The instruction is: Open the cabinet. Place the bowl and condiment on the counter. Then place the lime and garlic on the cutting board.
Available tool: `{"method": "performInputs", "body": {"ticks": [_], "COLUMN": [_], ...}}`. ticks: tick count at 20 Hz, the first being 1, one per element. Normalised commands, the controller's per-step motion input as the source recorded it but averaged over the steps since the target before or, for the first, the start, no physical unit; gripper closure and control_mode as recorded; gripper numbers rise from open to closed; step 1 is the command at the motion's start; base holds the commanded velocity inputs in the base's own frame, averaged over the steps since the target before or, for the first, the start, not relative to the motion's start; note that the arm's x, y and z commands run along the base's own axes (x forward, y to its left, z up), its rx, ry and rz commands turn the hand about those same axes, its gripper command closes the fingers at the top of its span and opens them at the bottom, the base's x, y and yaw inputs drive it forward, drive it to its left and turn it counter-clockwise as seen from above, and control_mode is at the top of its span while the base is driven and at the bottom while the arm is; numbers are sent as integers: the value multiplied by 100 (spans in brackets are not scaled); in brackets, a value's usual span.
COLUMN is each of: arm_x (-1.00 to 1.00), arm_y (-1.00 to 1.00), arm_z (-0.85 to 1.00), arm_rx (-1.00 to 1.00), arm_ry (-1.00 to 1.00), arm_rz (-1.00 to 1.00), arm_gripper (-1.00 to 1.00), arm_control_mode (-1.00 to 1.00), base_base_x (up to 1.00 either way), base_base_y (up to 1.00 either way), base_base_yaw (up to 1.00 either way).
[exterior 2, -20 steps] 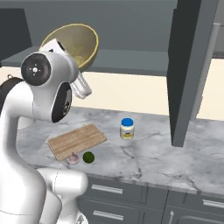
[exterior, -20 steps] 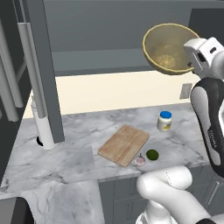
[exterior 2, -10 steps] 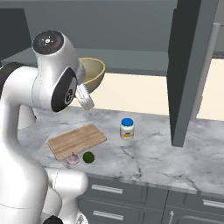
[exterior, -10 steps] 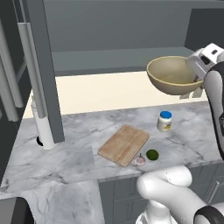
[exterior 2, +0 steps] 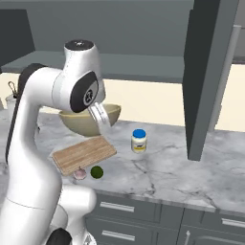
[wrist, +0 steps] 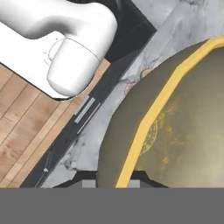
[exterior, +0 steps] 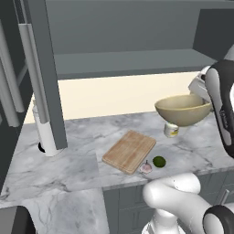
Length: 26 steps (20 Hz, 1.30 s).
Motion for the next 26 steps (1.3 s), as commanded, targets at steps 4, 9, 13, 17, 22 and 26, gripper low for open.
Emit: {"method": "performInputs", "body": {"ticks": [4, 9, 13, 17, 22, 26], "arm_x": [1, 0, 1, 18, 13, 9], "arm_y": [-22, -61, -60, -41, -43, -38], "arm_z": [-91, -78, -59, -44, -37, -38], "arm_rx": [0, 1, 1, 5, 3, 0], "arm_ry": [7, 0, 0, -4, -1, 0], "arm_rz": [0, 0, 0, 0, -1, -4], "arm_gripper": [100, 100, 100, 100, 100, 100], "arm_control_mode": [-100, -100, -100, -100, -100, -100], "base_base_x": [0, 0, 0, 0, 0, 0], "base_base_y": [0, 0, 0, 0, 0, 0], "base_base_yaw": [0, 0, 0, 0, 0, 0]}}
